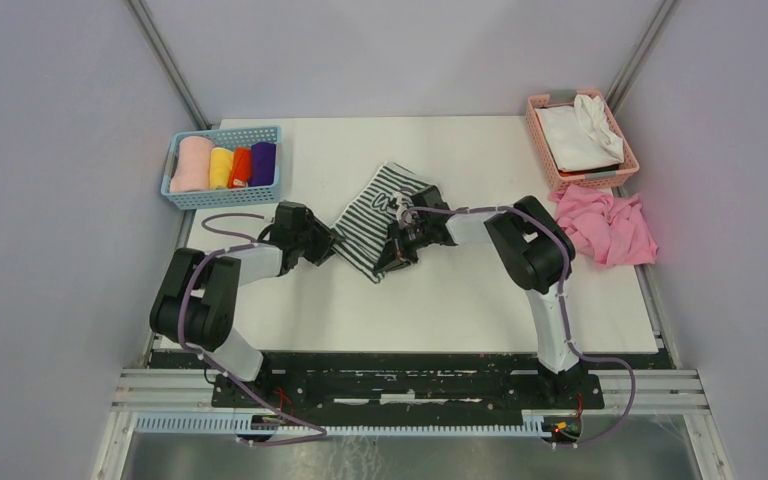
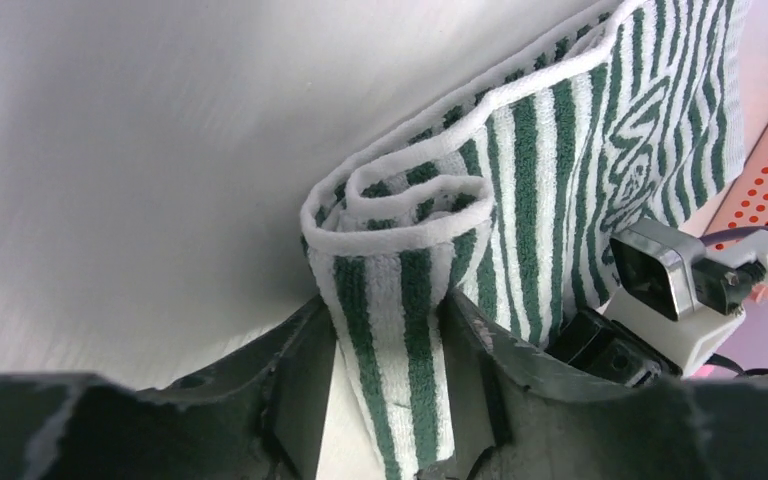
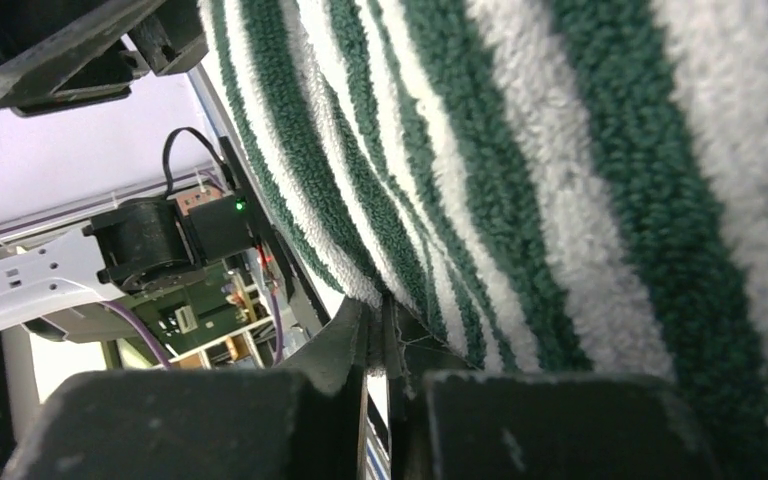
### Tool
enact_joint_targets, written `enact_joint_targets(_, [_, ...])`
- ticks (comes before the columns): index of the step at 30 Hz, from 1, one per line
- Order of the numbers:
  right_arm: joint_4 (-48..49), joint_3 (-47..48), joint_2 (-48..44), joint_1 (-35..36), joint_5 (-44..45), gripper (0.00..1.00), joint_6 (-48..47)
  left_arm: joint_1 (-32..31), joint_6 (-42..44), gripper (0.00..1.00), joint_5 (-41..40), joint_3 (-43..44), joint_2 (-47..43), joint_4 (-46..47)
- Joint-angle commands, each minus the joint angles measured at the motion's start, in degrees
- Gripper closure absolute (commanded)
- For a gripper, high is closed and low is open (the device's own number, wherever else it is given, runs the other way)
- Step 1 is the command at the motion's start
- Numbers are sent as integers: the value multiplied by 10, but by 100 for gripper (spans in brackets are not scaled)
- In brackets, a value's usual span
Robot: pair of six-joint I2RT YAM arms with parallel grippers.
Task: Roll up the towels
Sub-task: Roll the towel at the center of the board.
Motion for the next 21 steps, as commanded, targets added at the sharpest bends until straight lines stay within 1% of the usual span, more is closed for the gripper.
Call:
enact_joint_targets(1, [-78,25,-45,0,60,84,-83,1,6,54,-18,-17,60,-50])
enact_joint_targets(4, [-134,23,-100,2,113,74,-144,1,5,66,-18,-18,70,-52])
enact_joint_targets(7, [-196,18,-172,17,205,63,-224,0,5,73,-17,-20,70,-58])
enact_joint_targets(9, [-222,15,-214,41,282,58,-276,0,5,74,-16,-21,65,-64])
enact_joint_targets(11, [-229,5,-246,80,365,55,-335,0,5,75,-15,-22,57,-70])
enact_joint_targets(12, [-231,3,-258,111,432,51,-365,-1,6,76,-15,-24,48,-77])
enact_joint_targets(13, [-231,3,-263,127,455,48,-379,-1,6,76,-16,-25,44,-80])
enact_joint_targets(15, [-226,5,-265,190,530,45,-422,0,9,76,-20,-30,29,-87])
enact_joint_targets(17, [-212,6,-259,233,582,44,-455,-1,11,76,-22,-38,14,-90])
enact_joint_targets(21, [-190,21,-225,294,655,44,-497,-1,12,76,-23,-49,-4,-97])
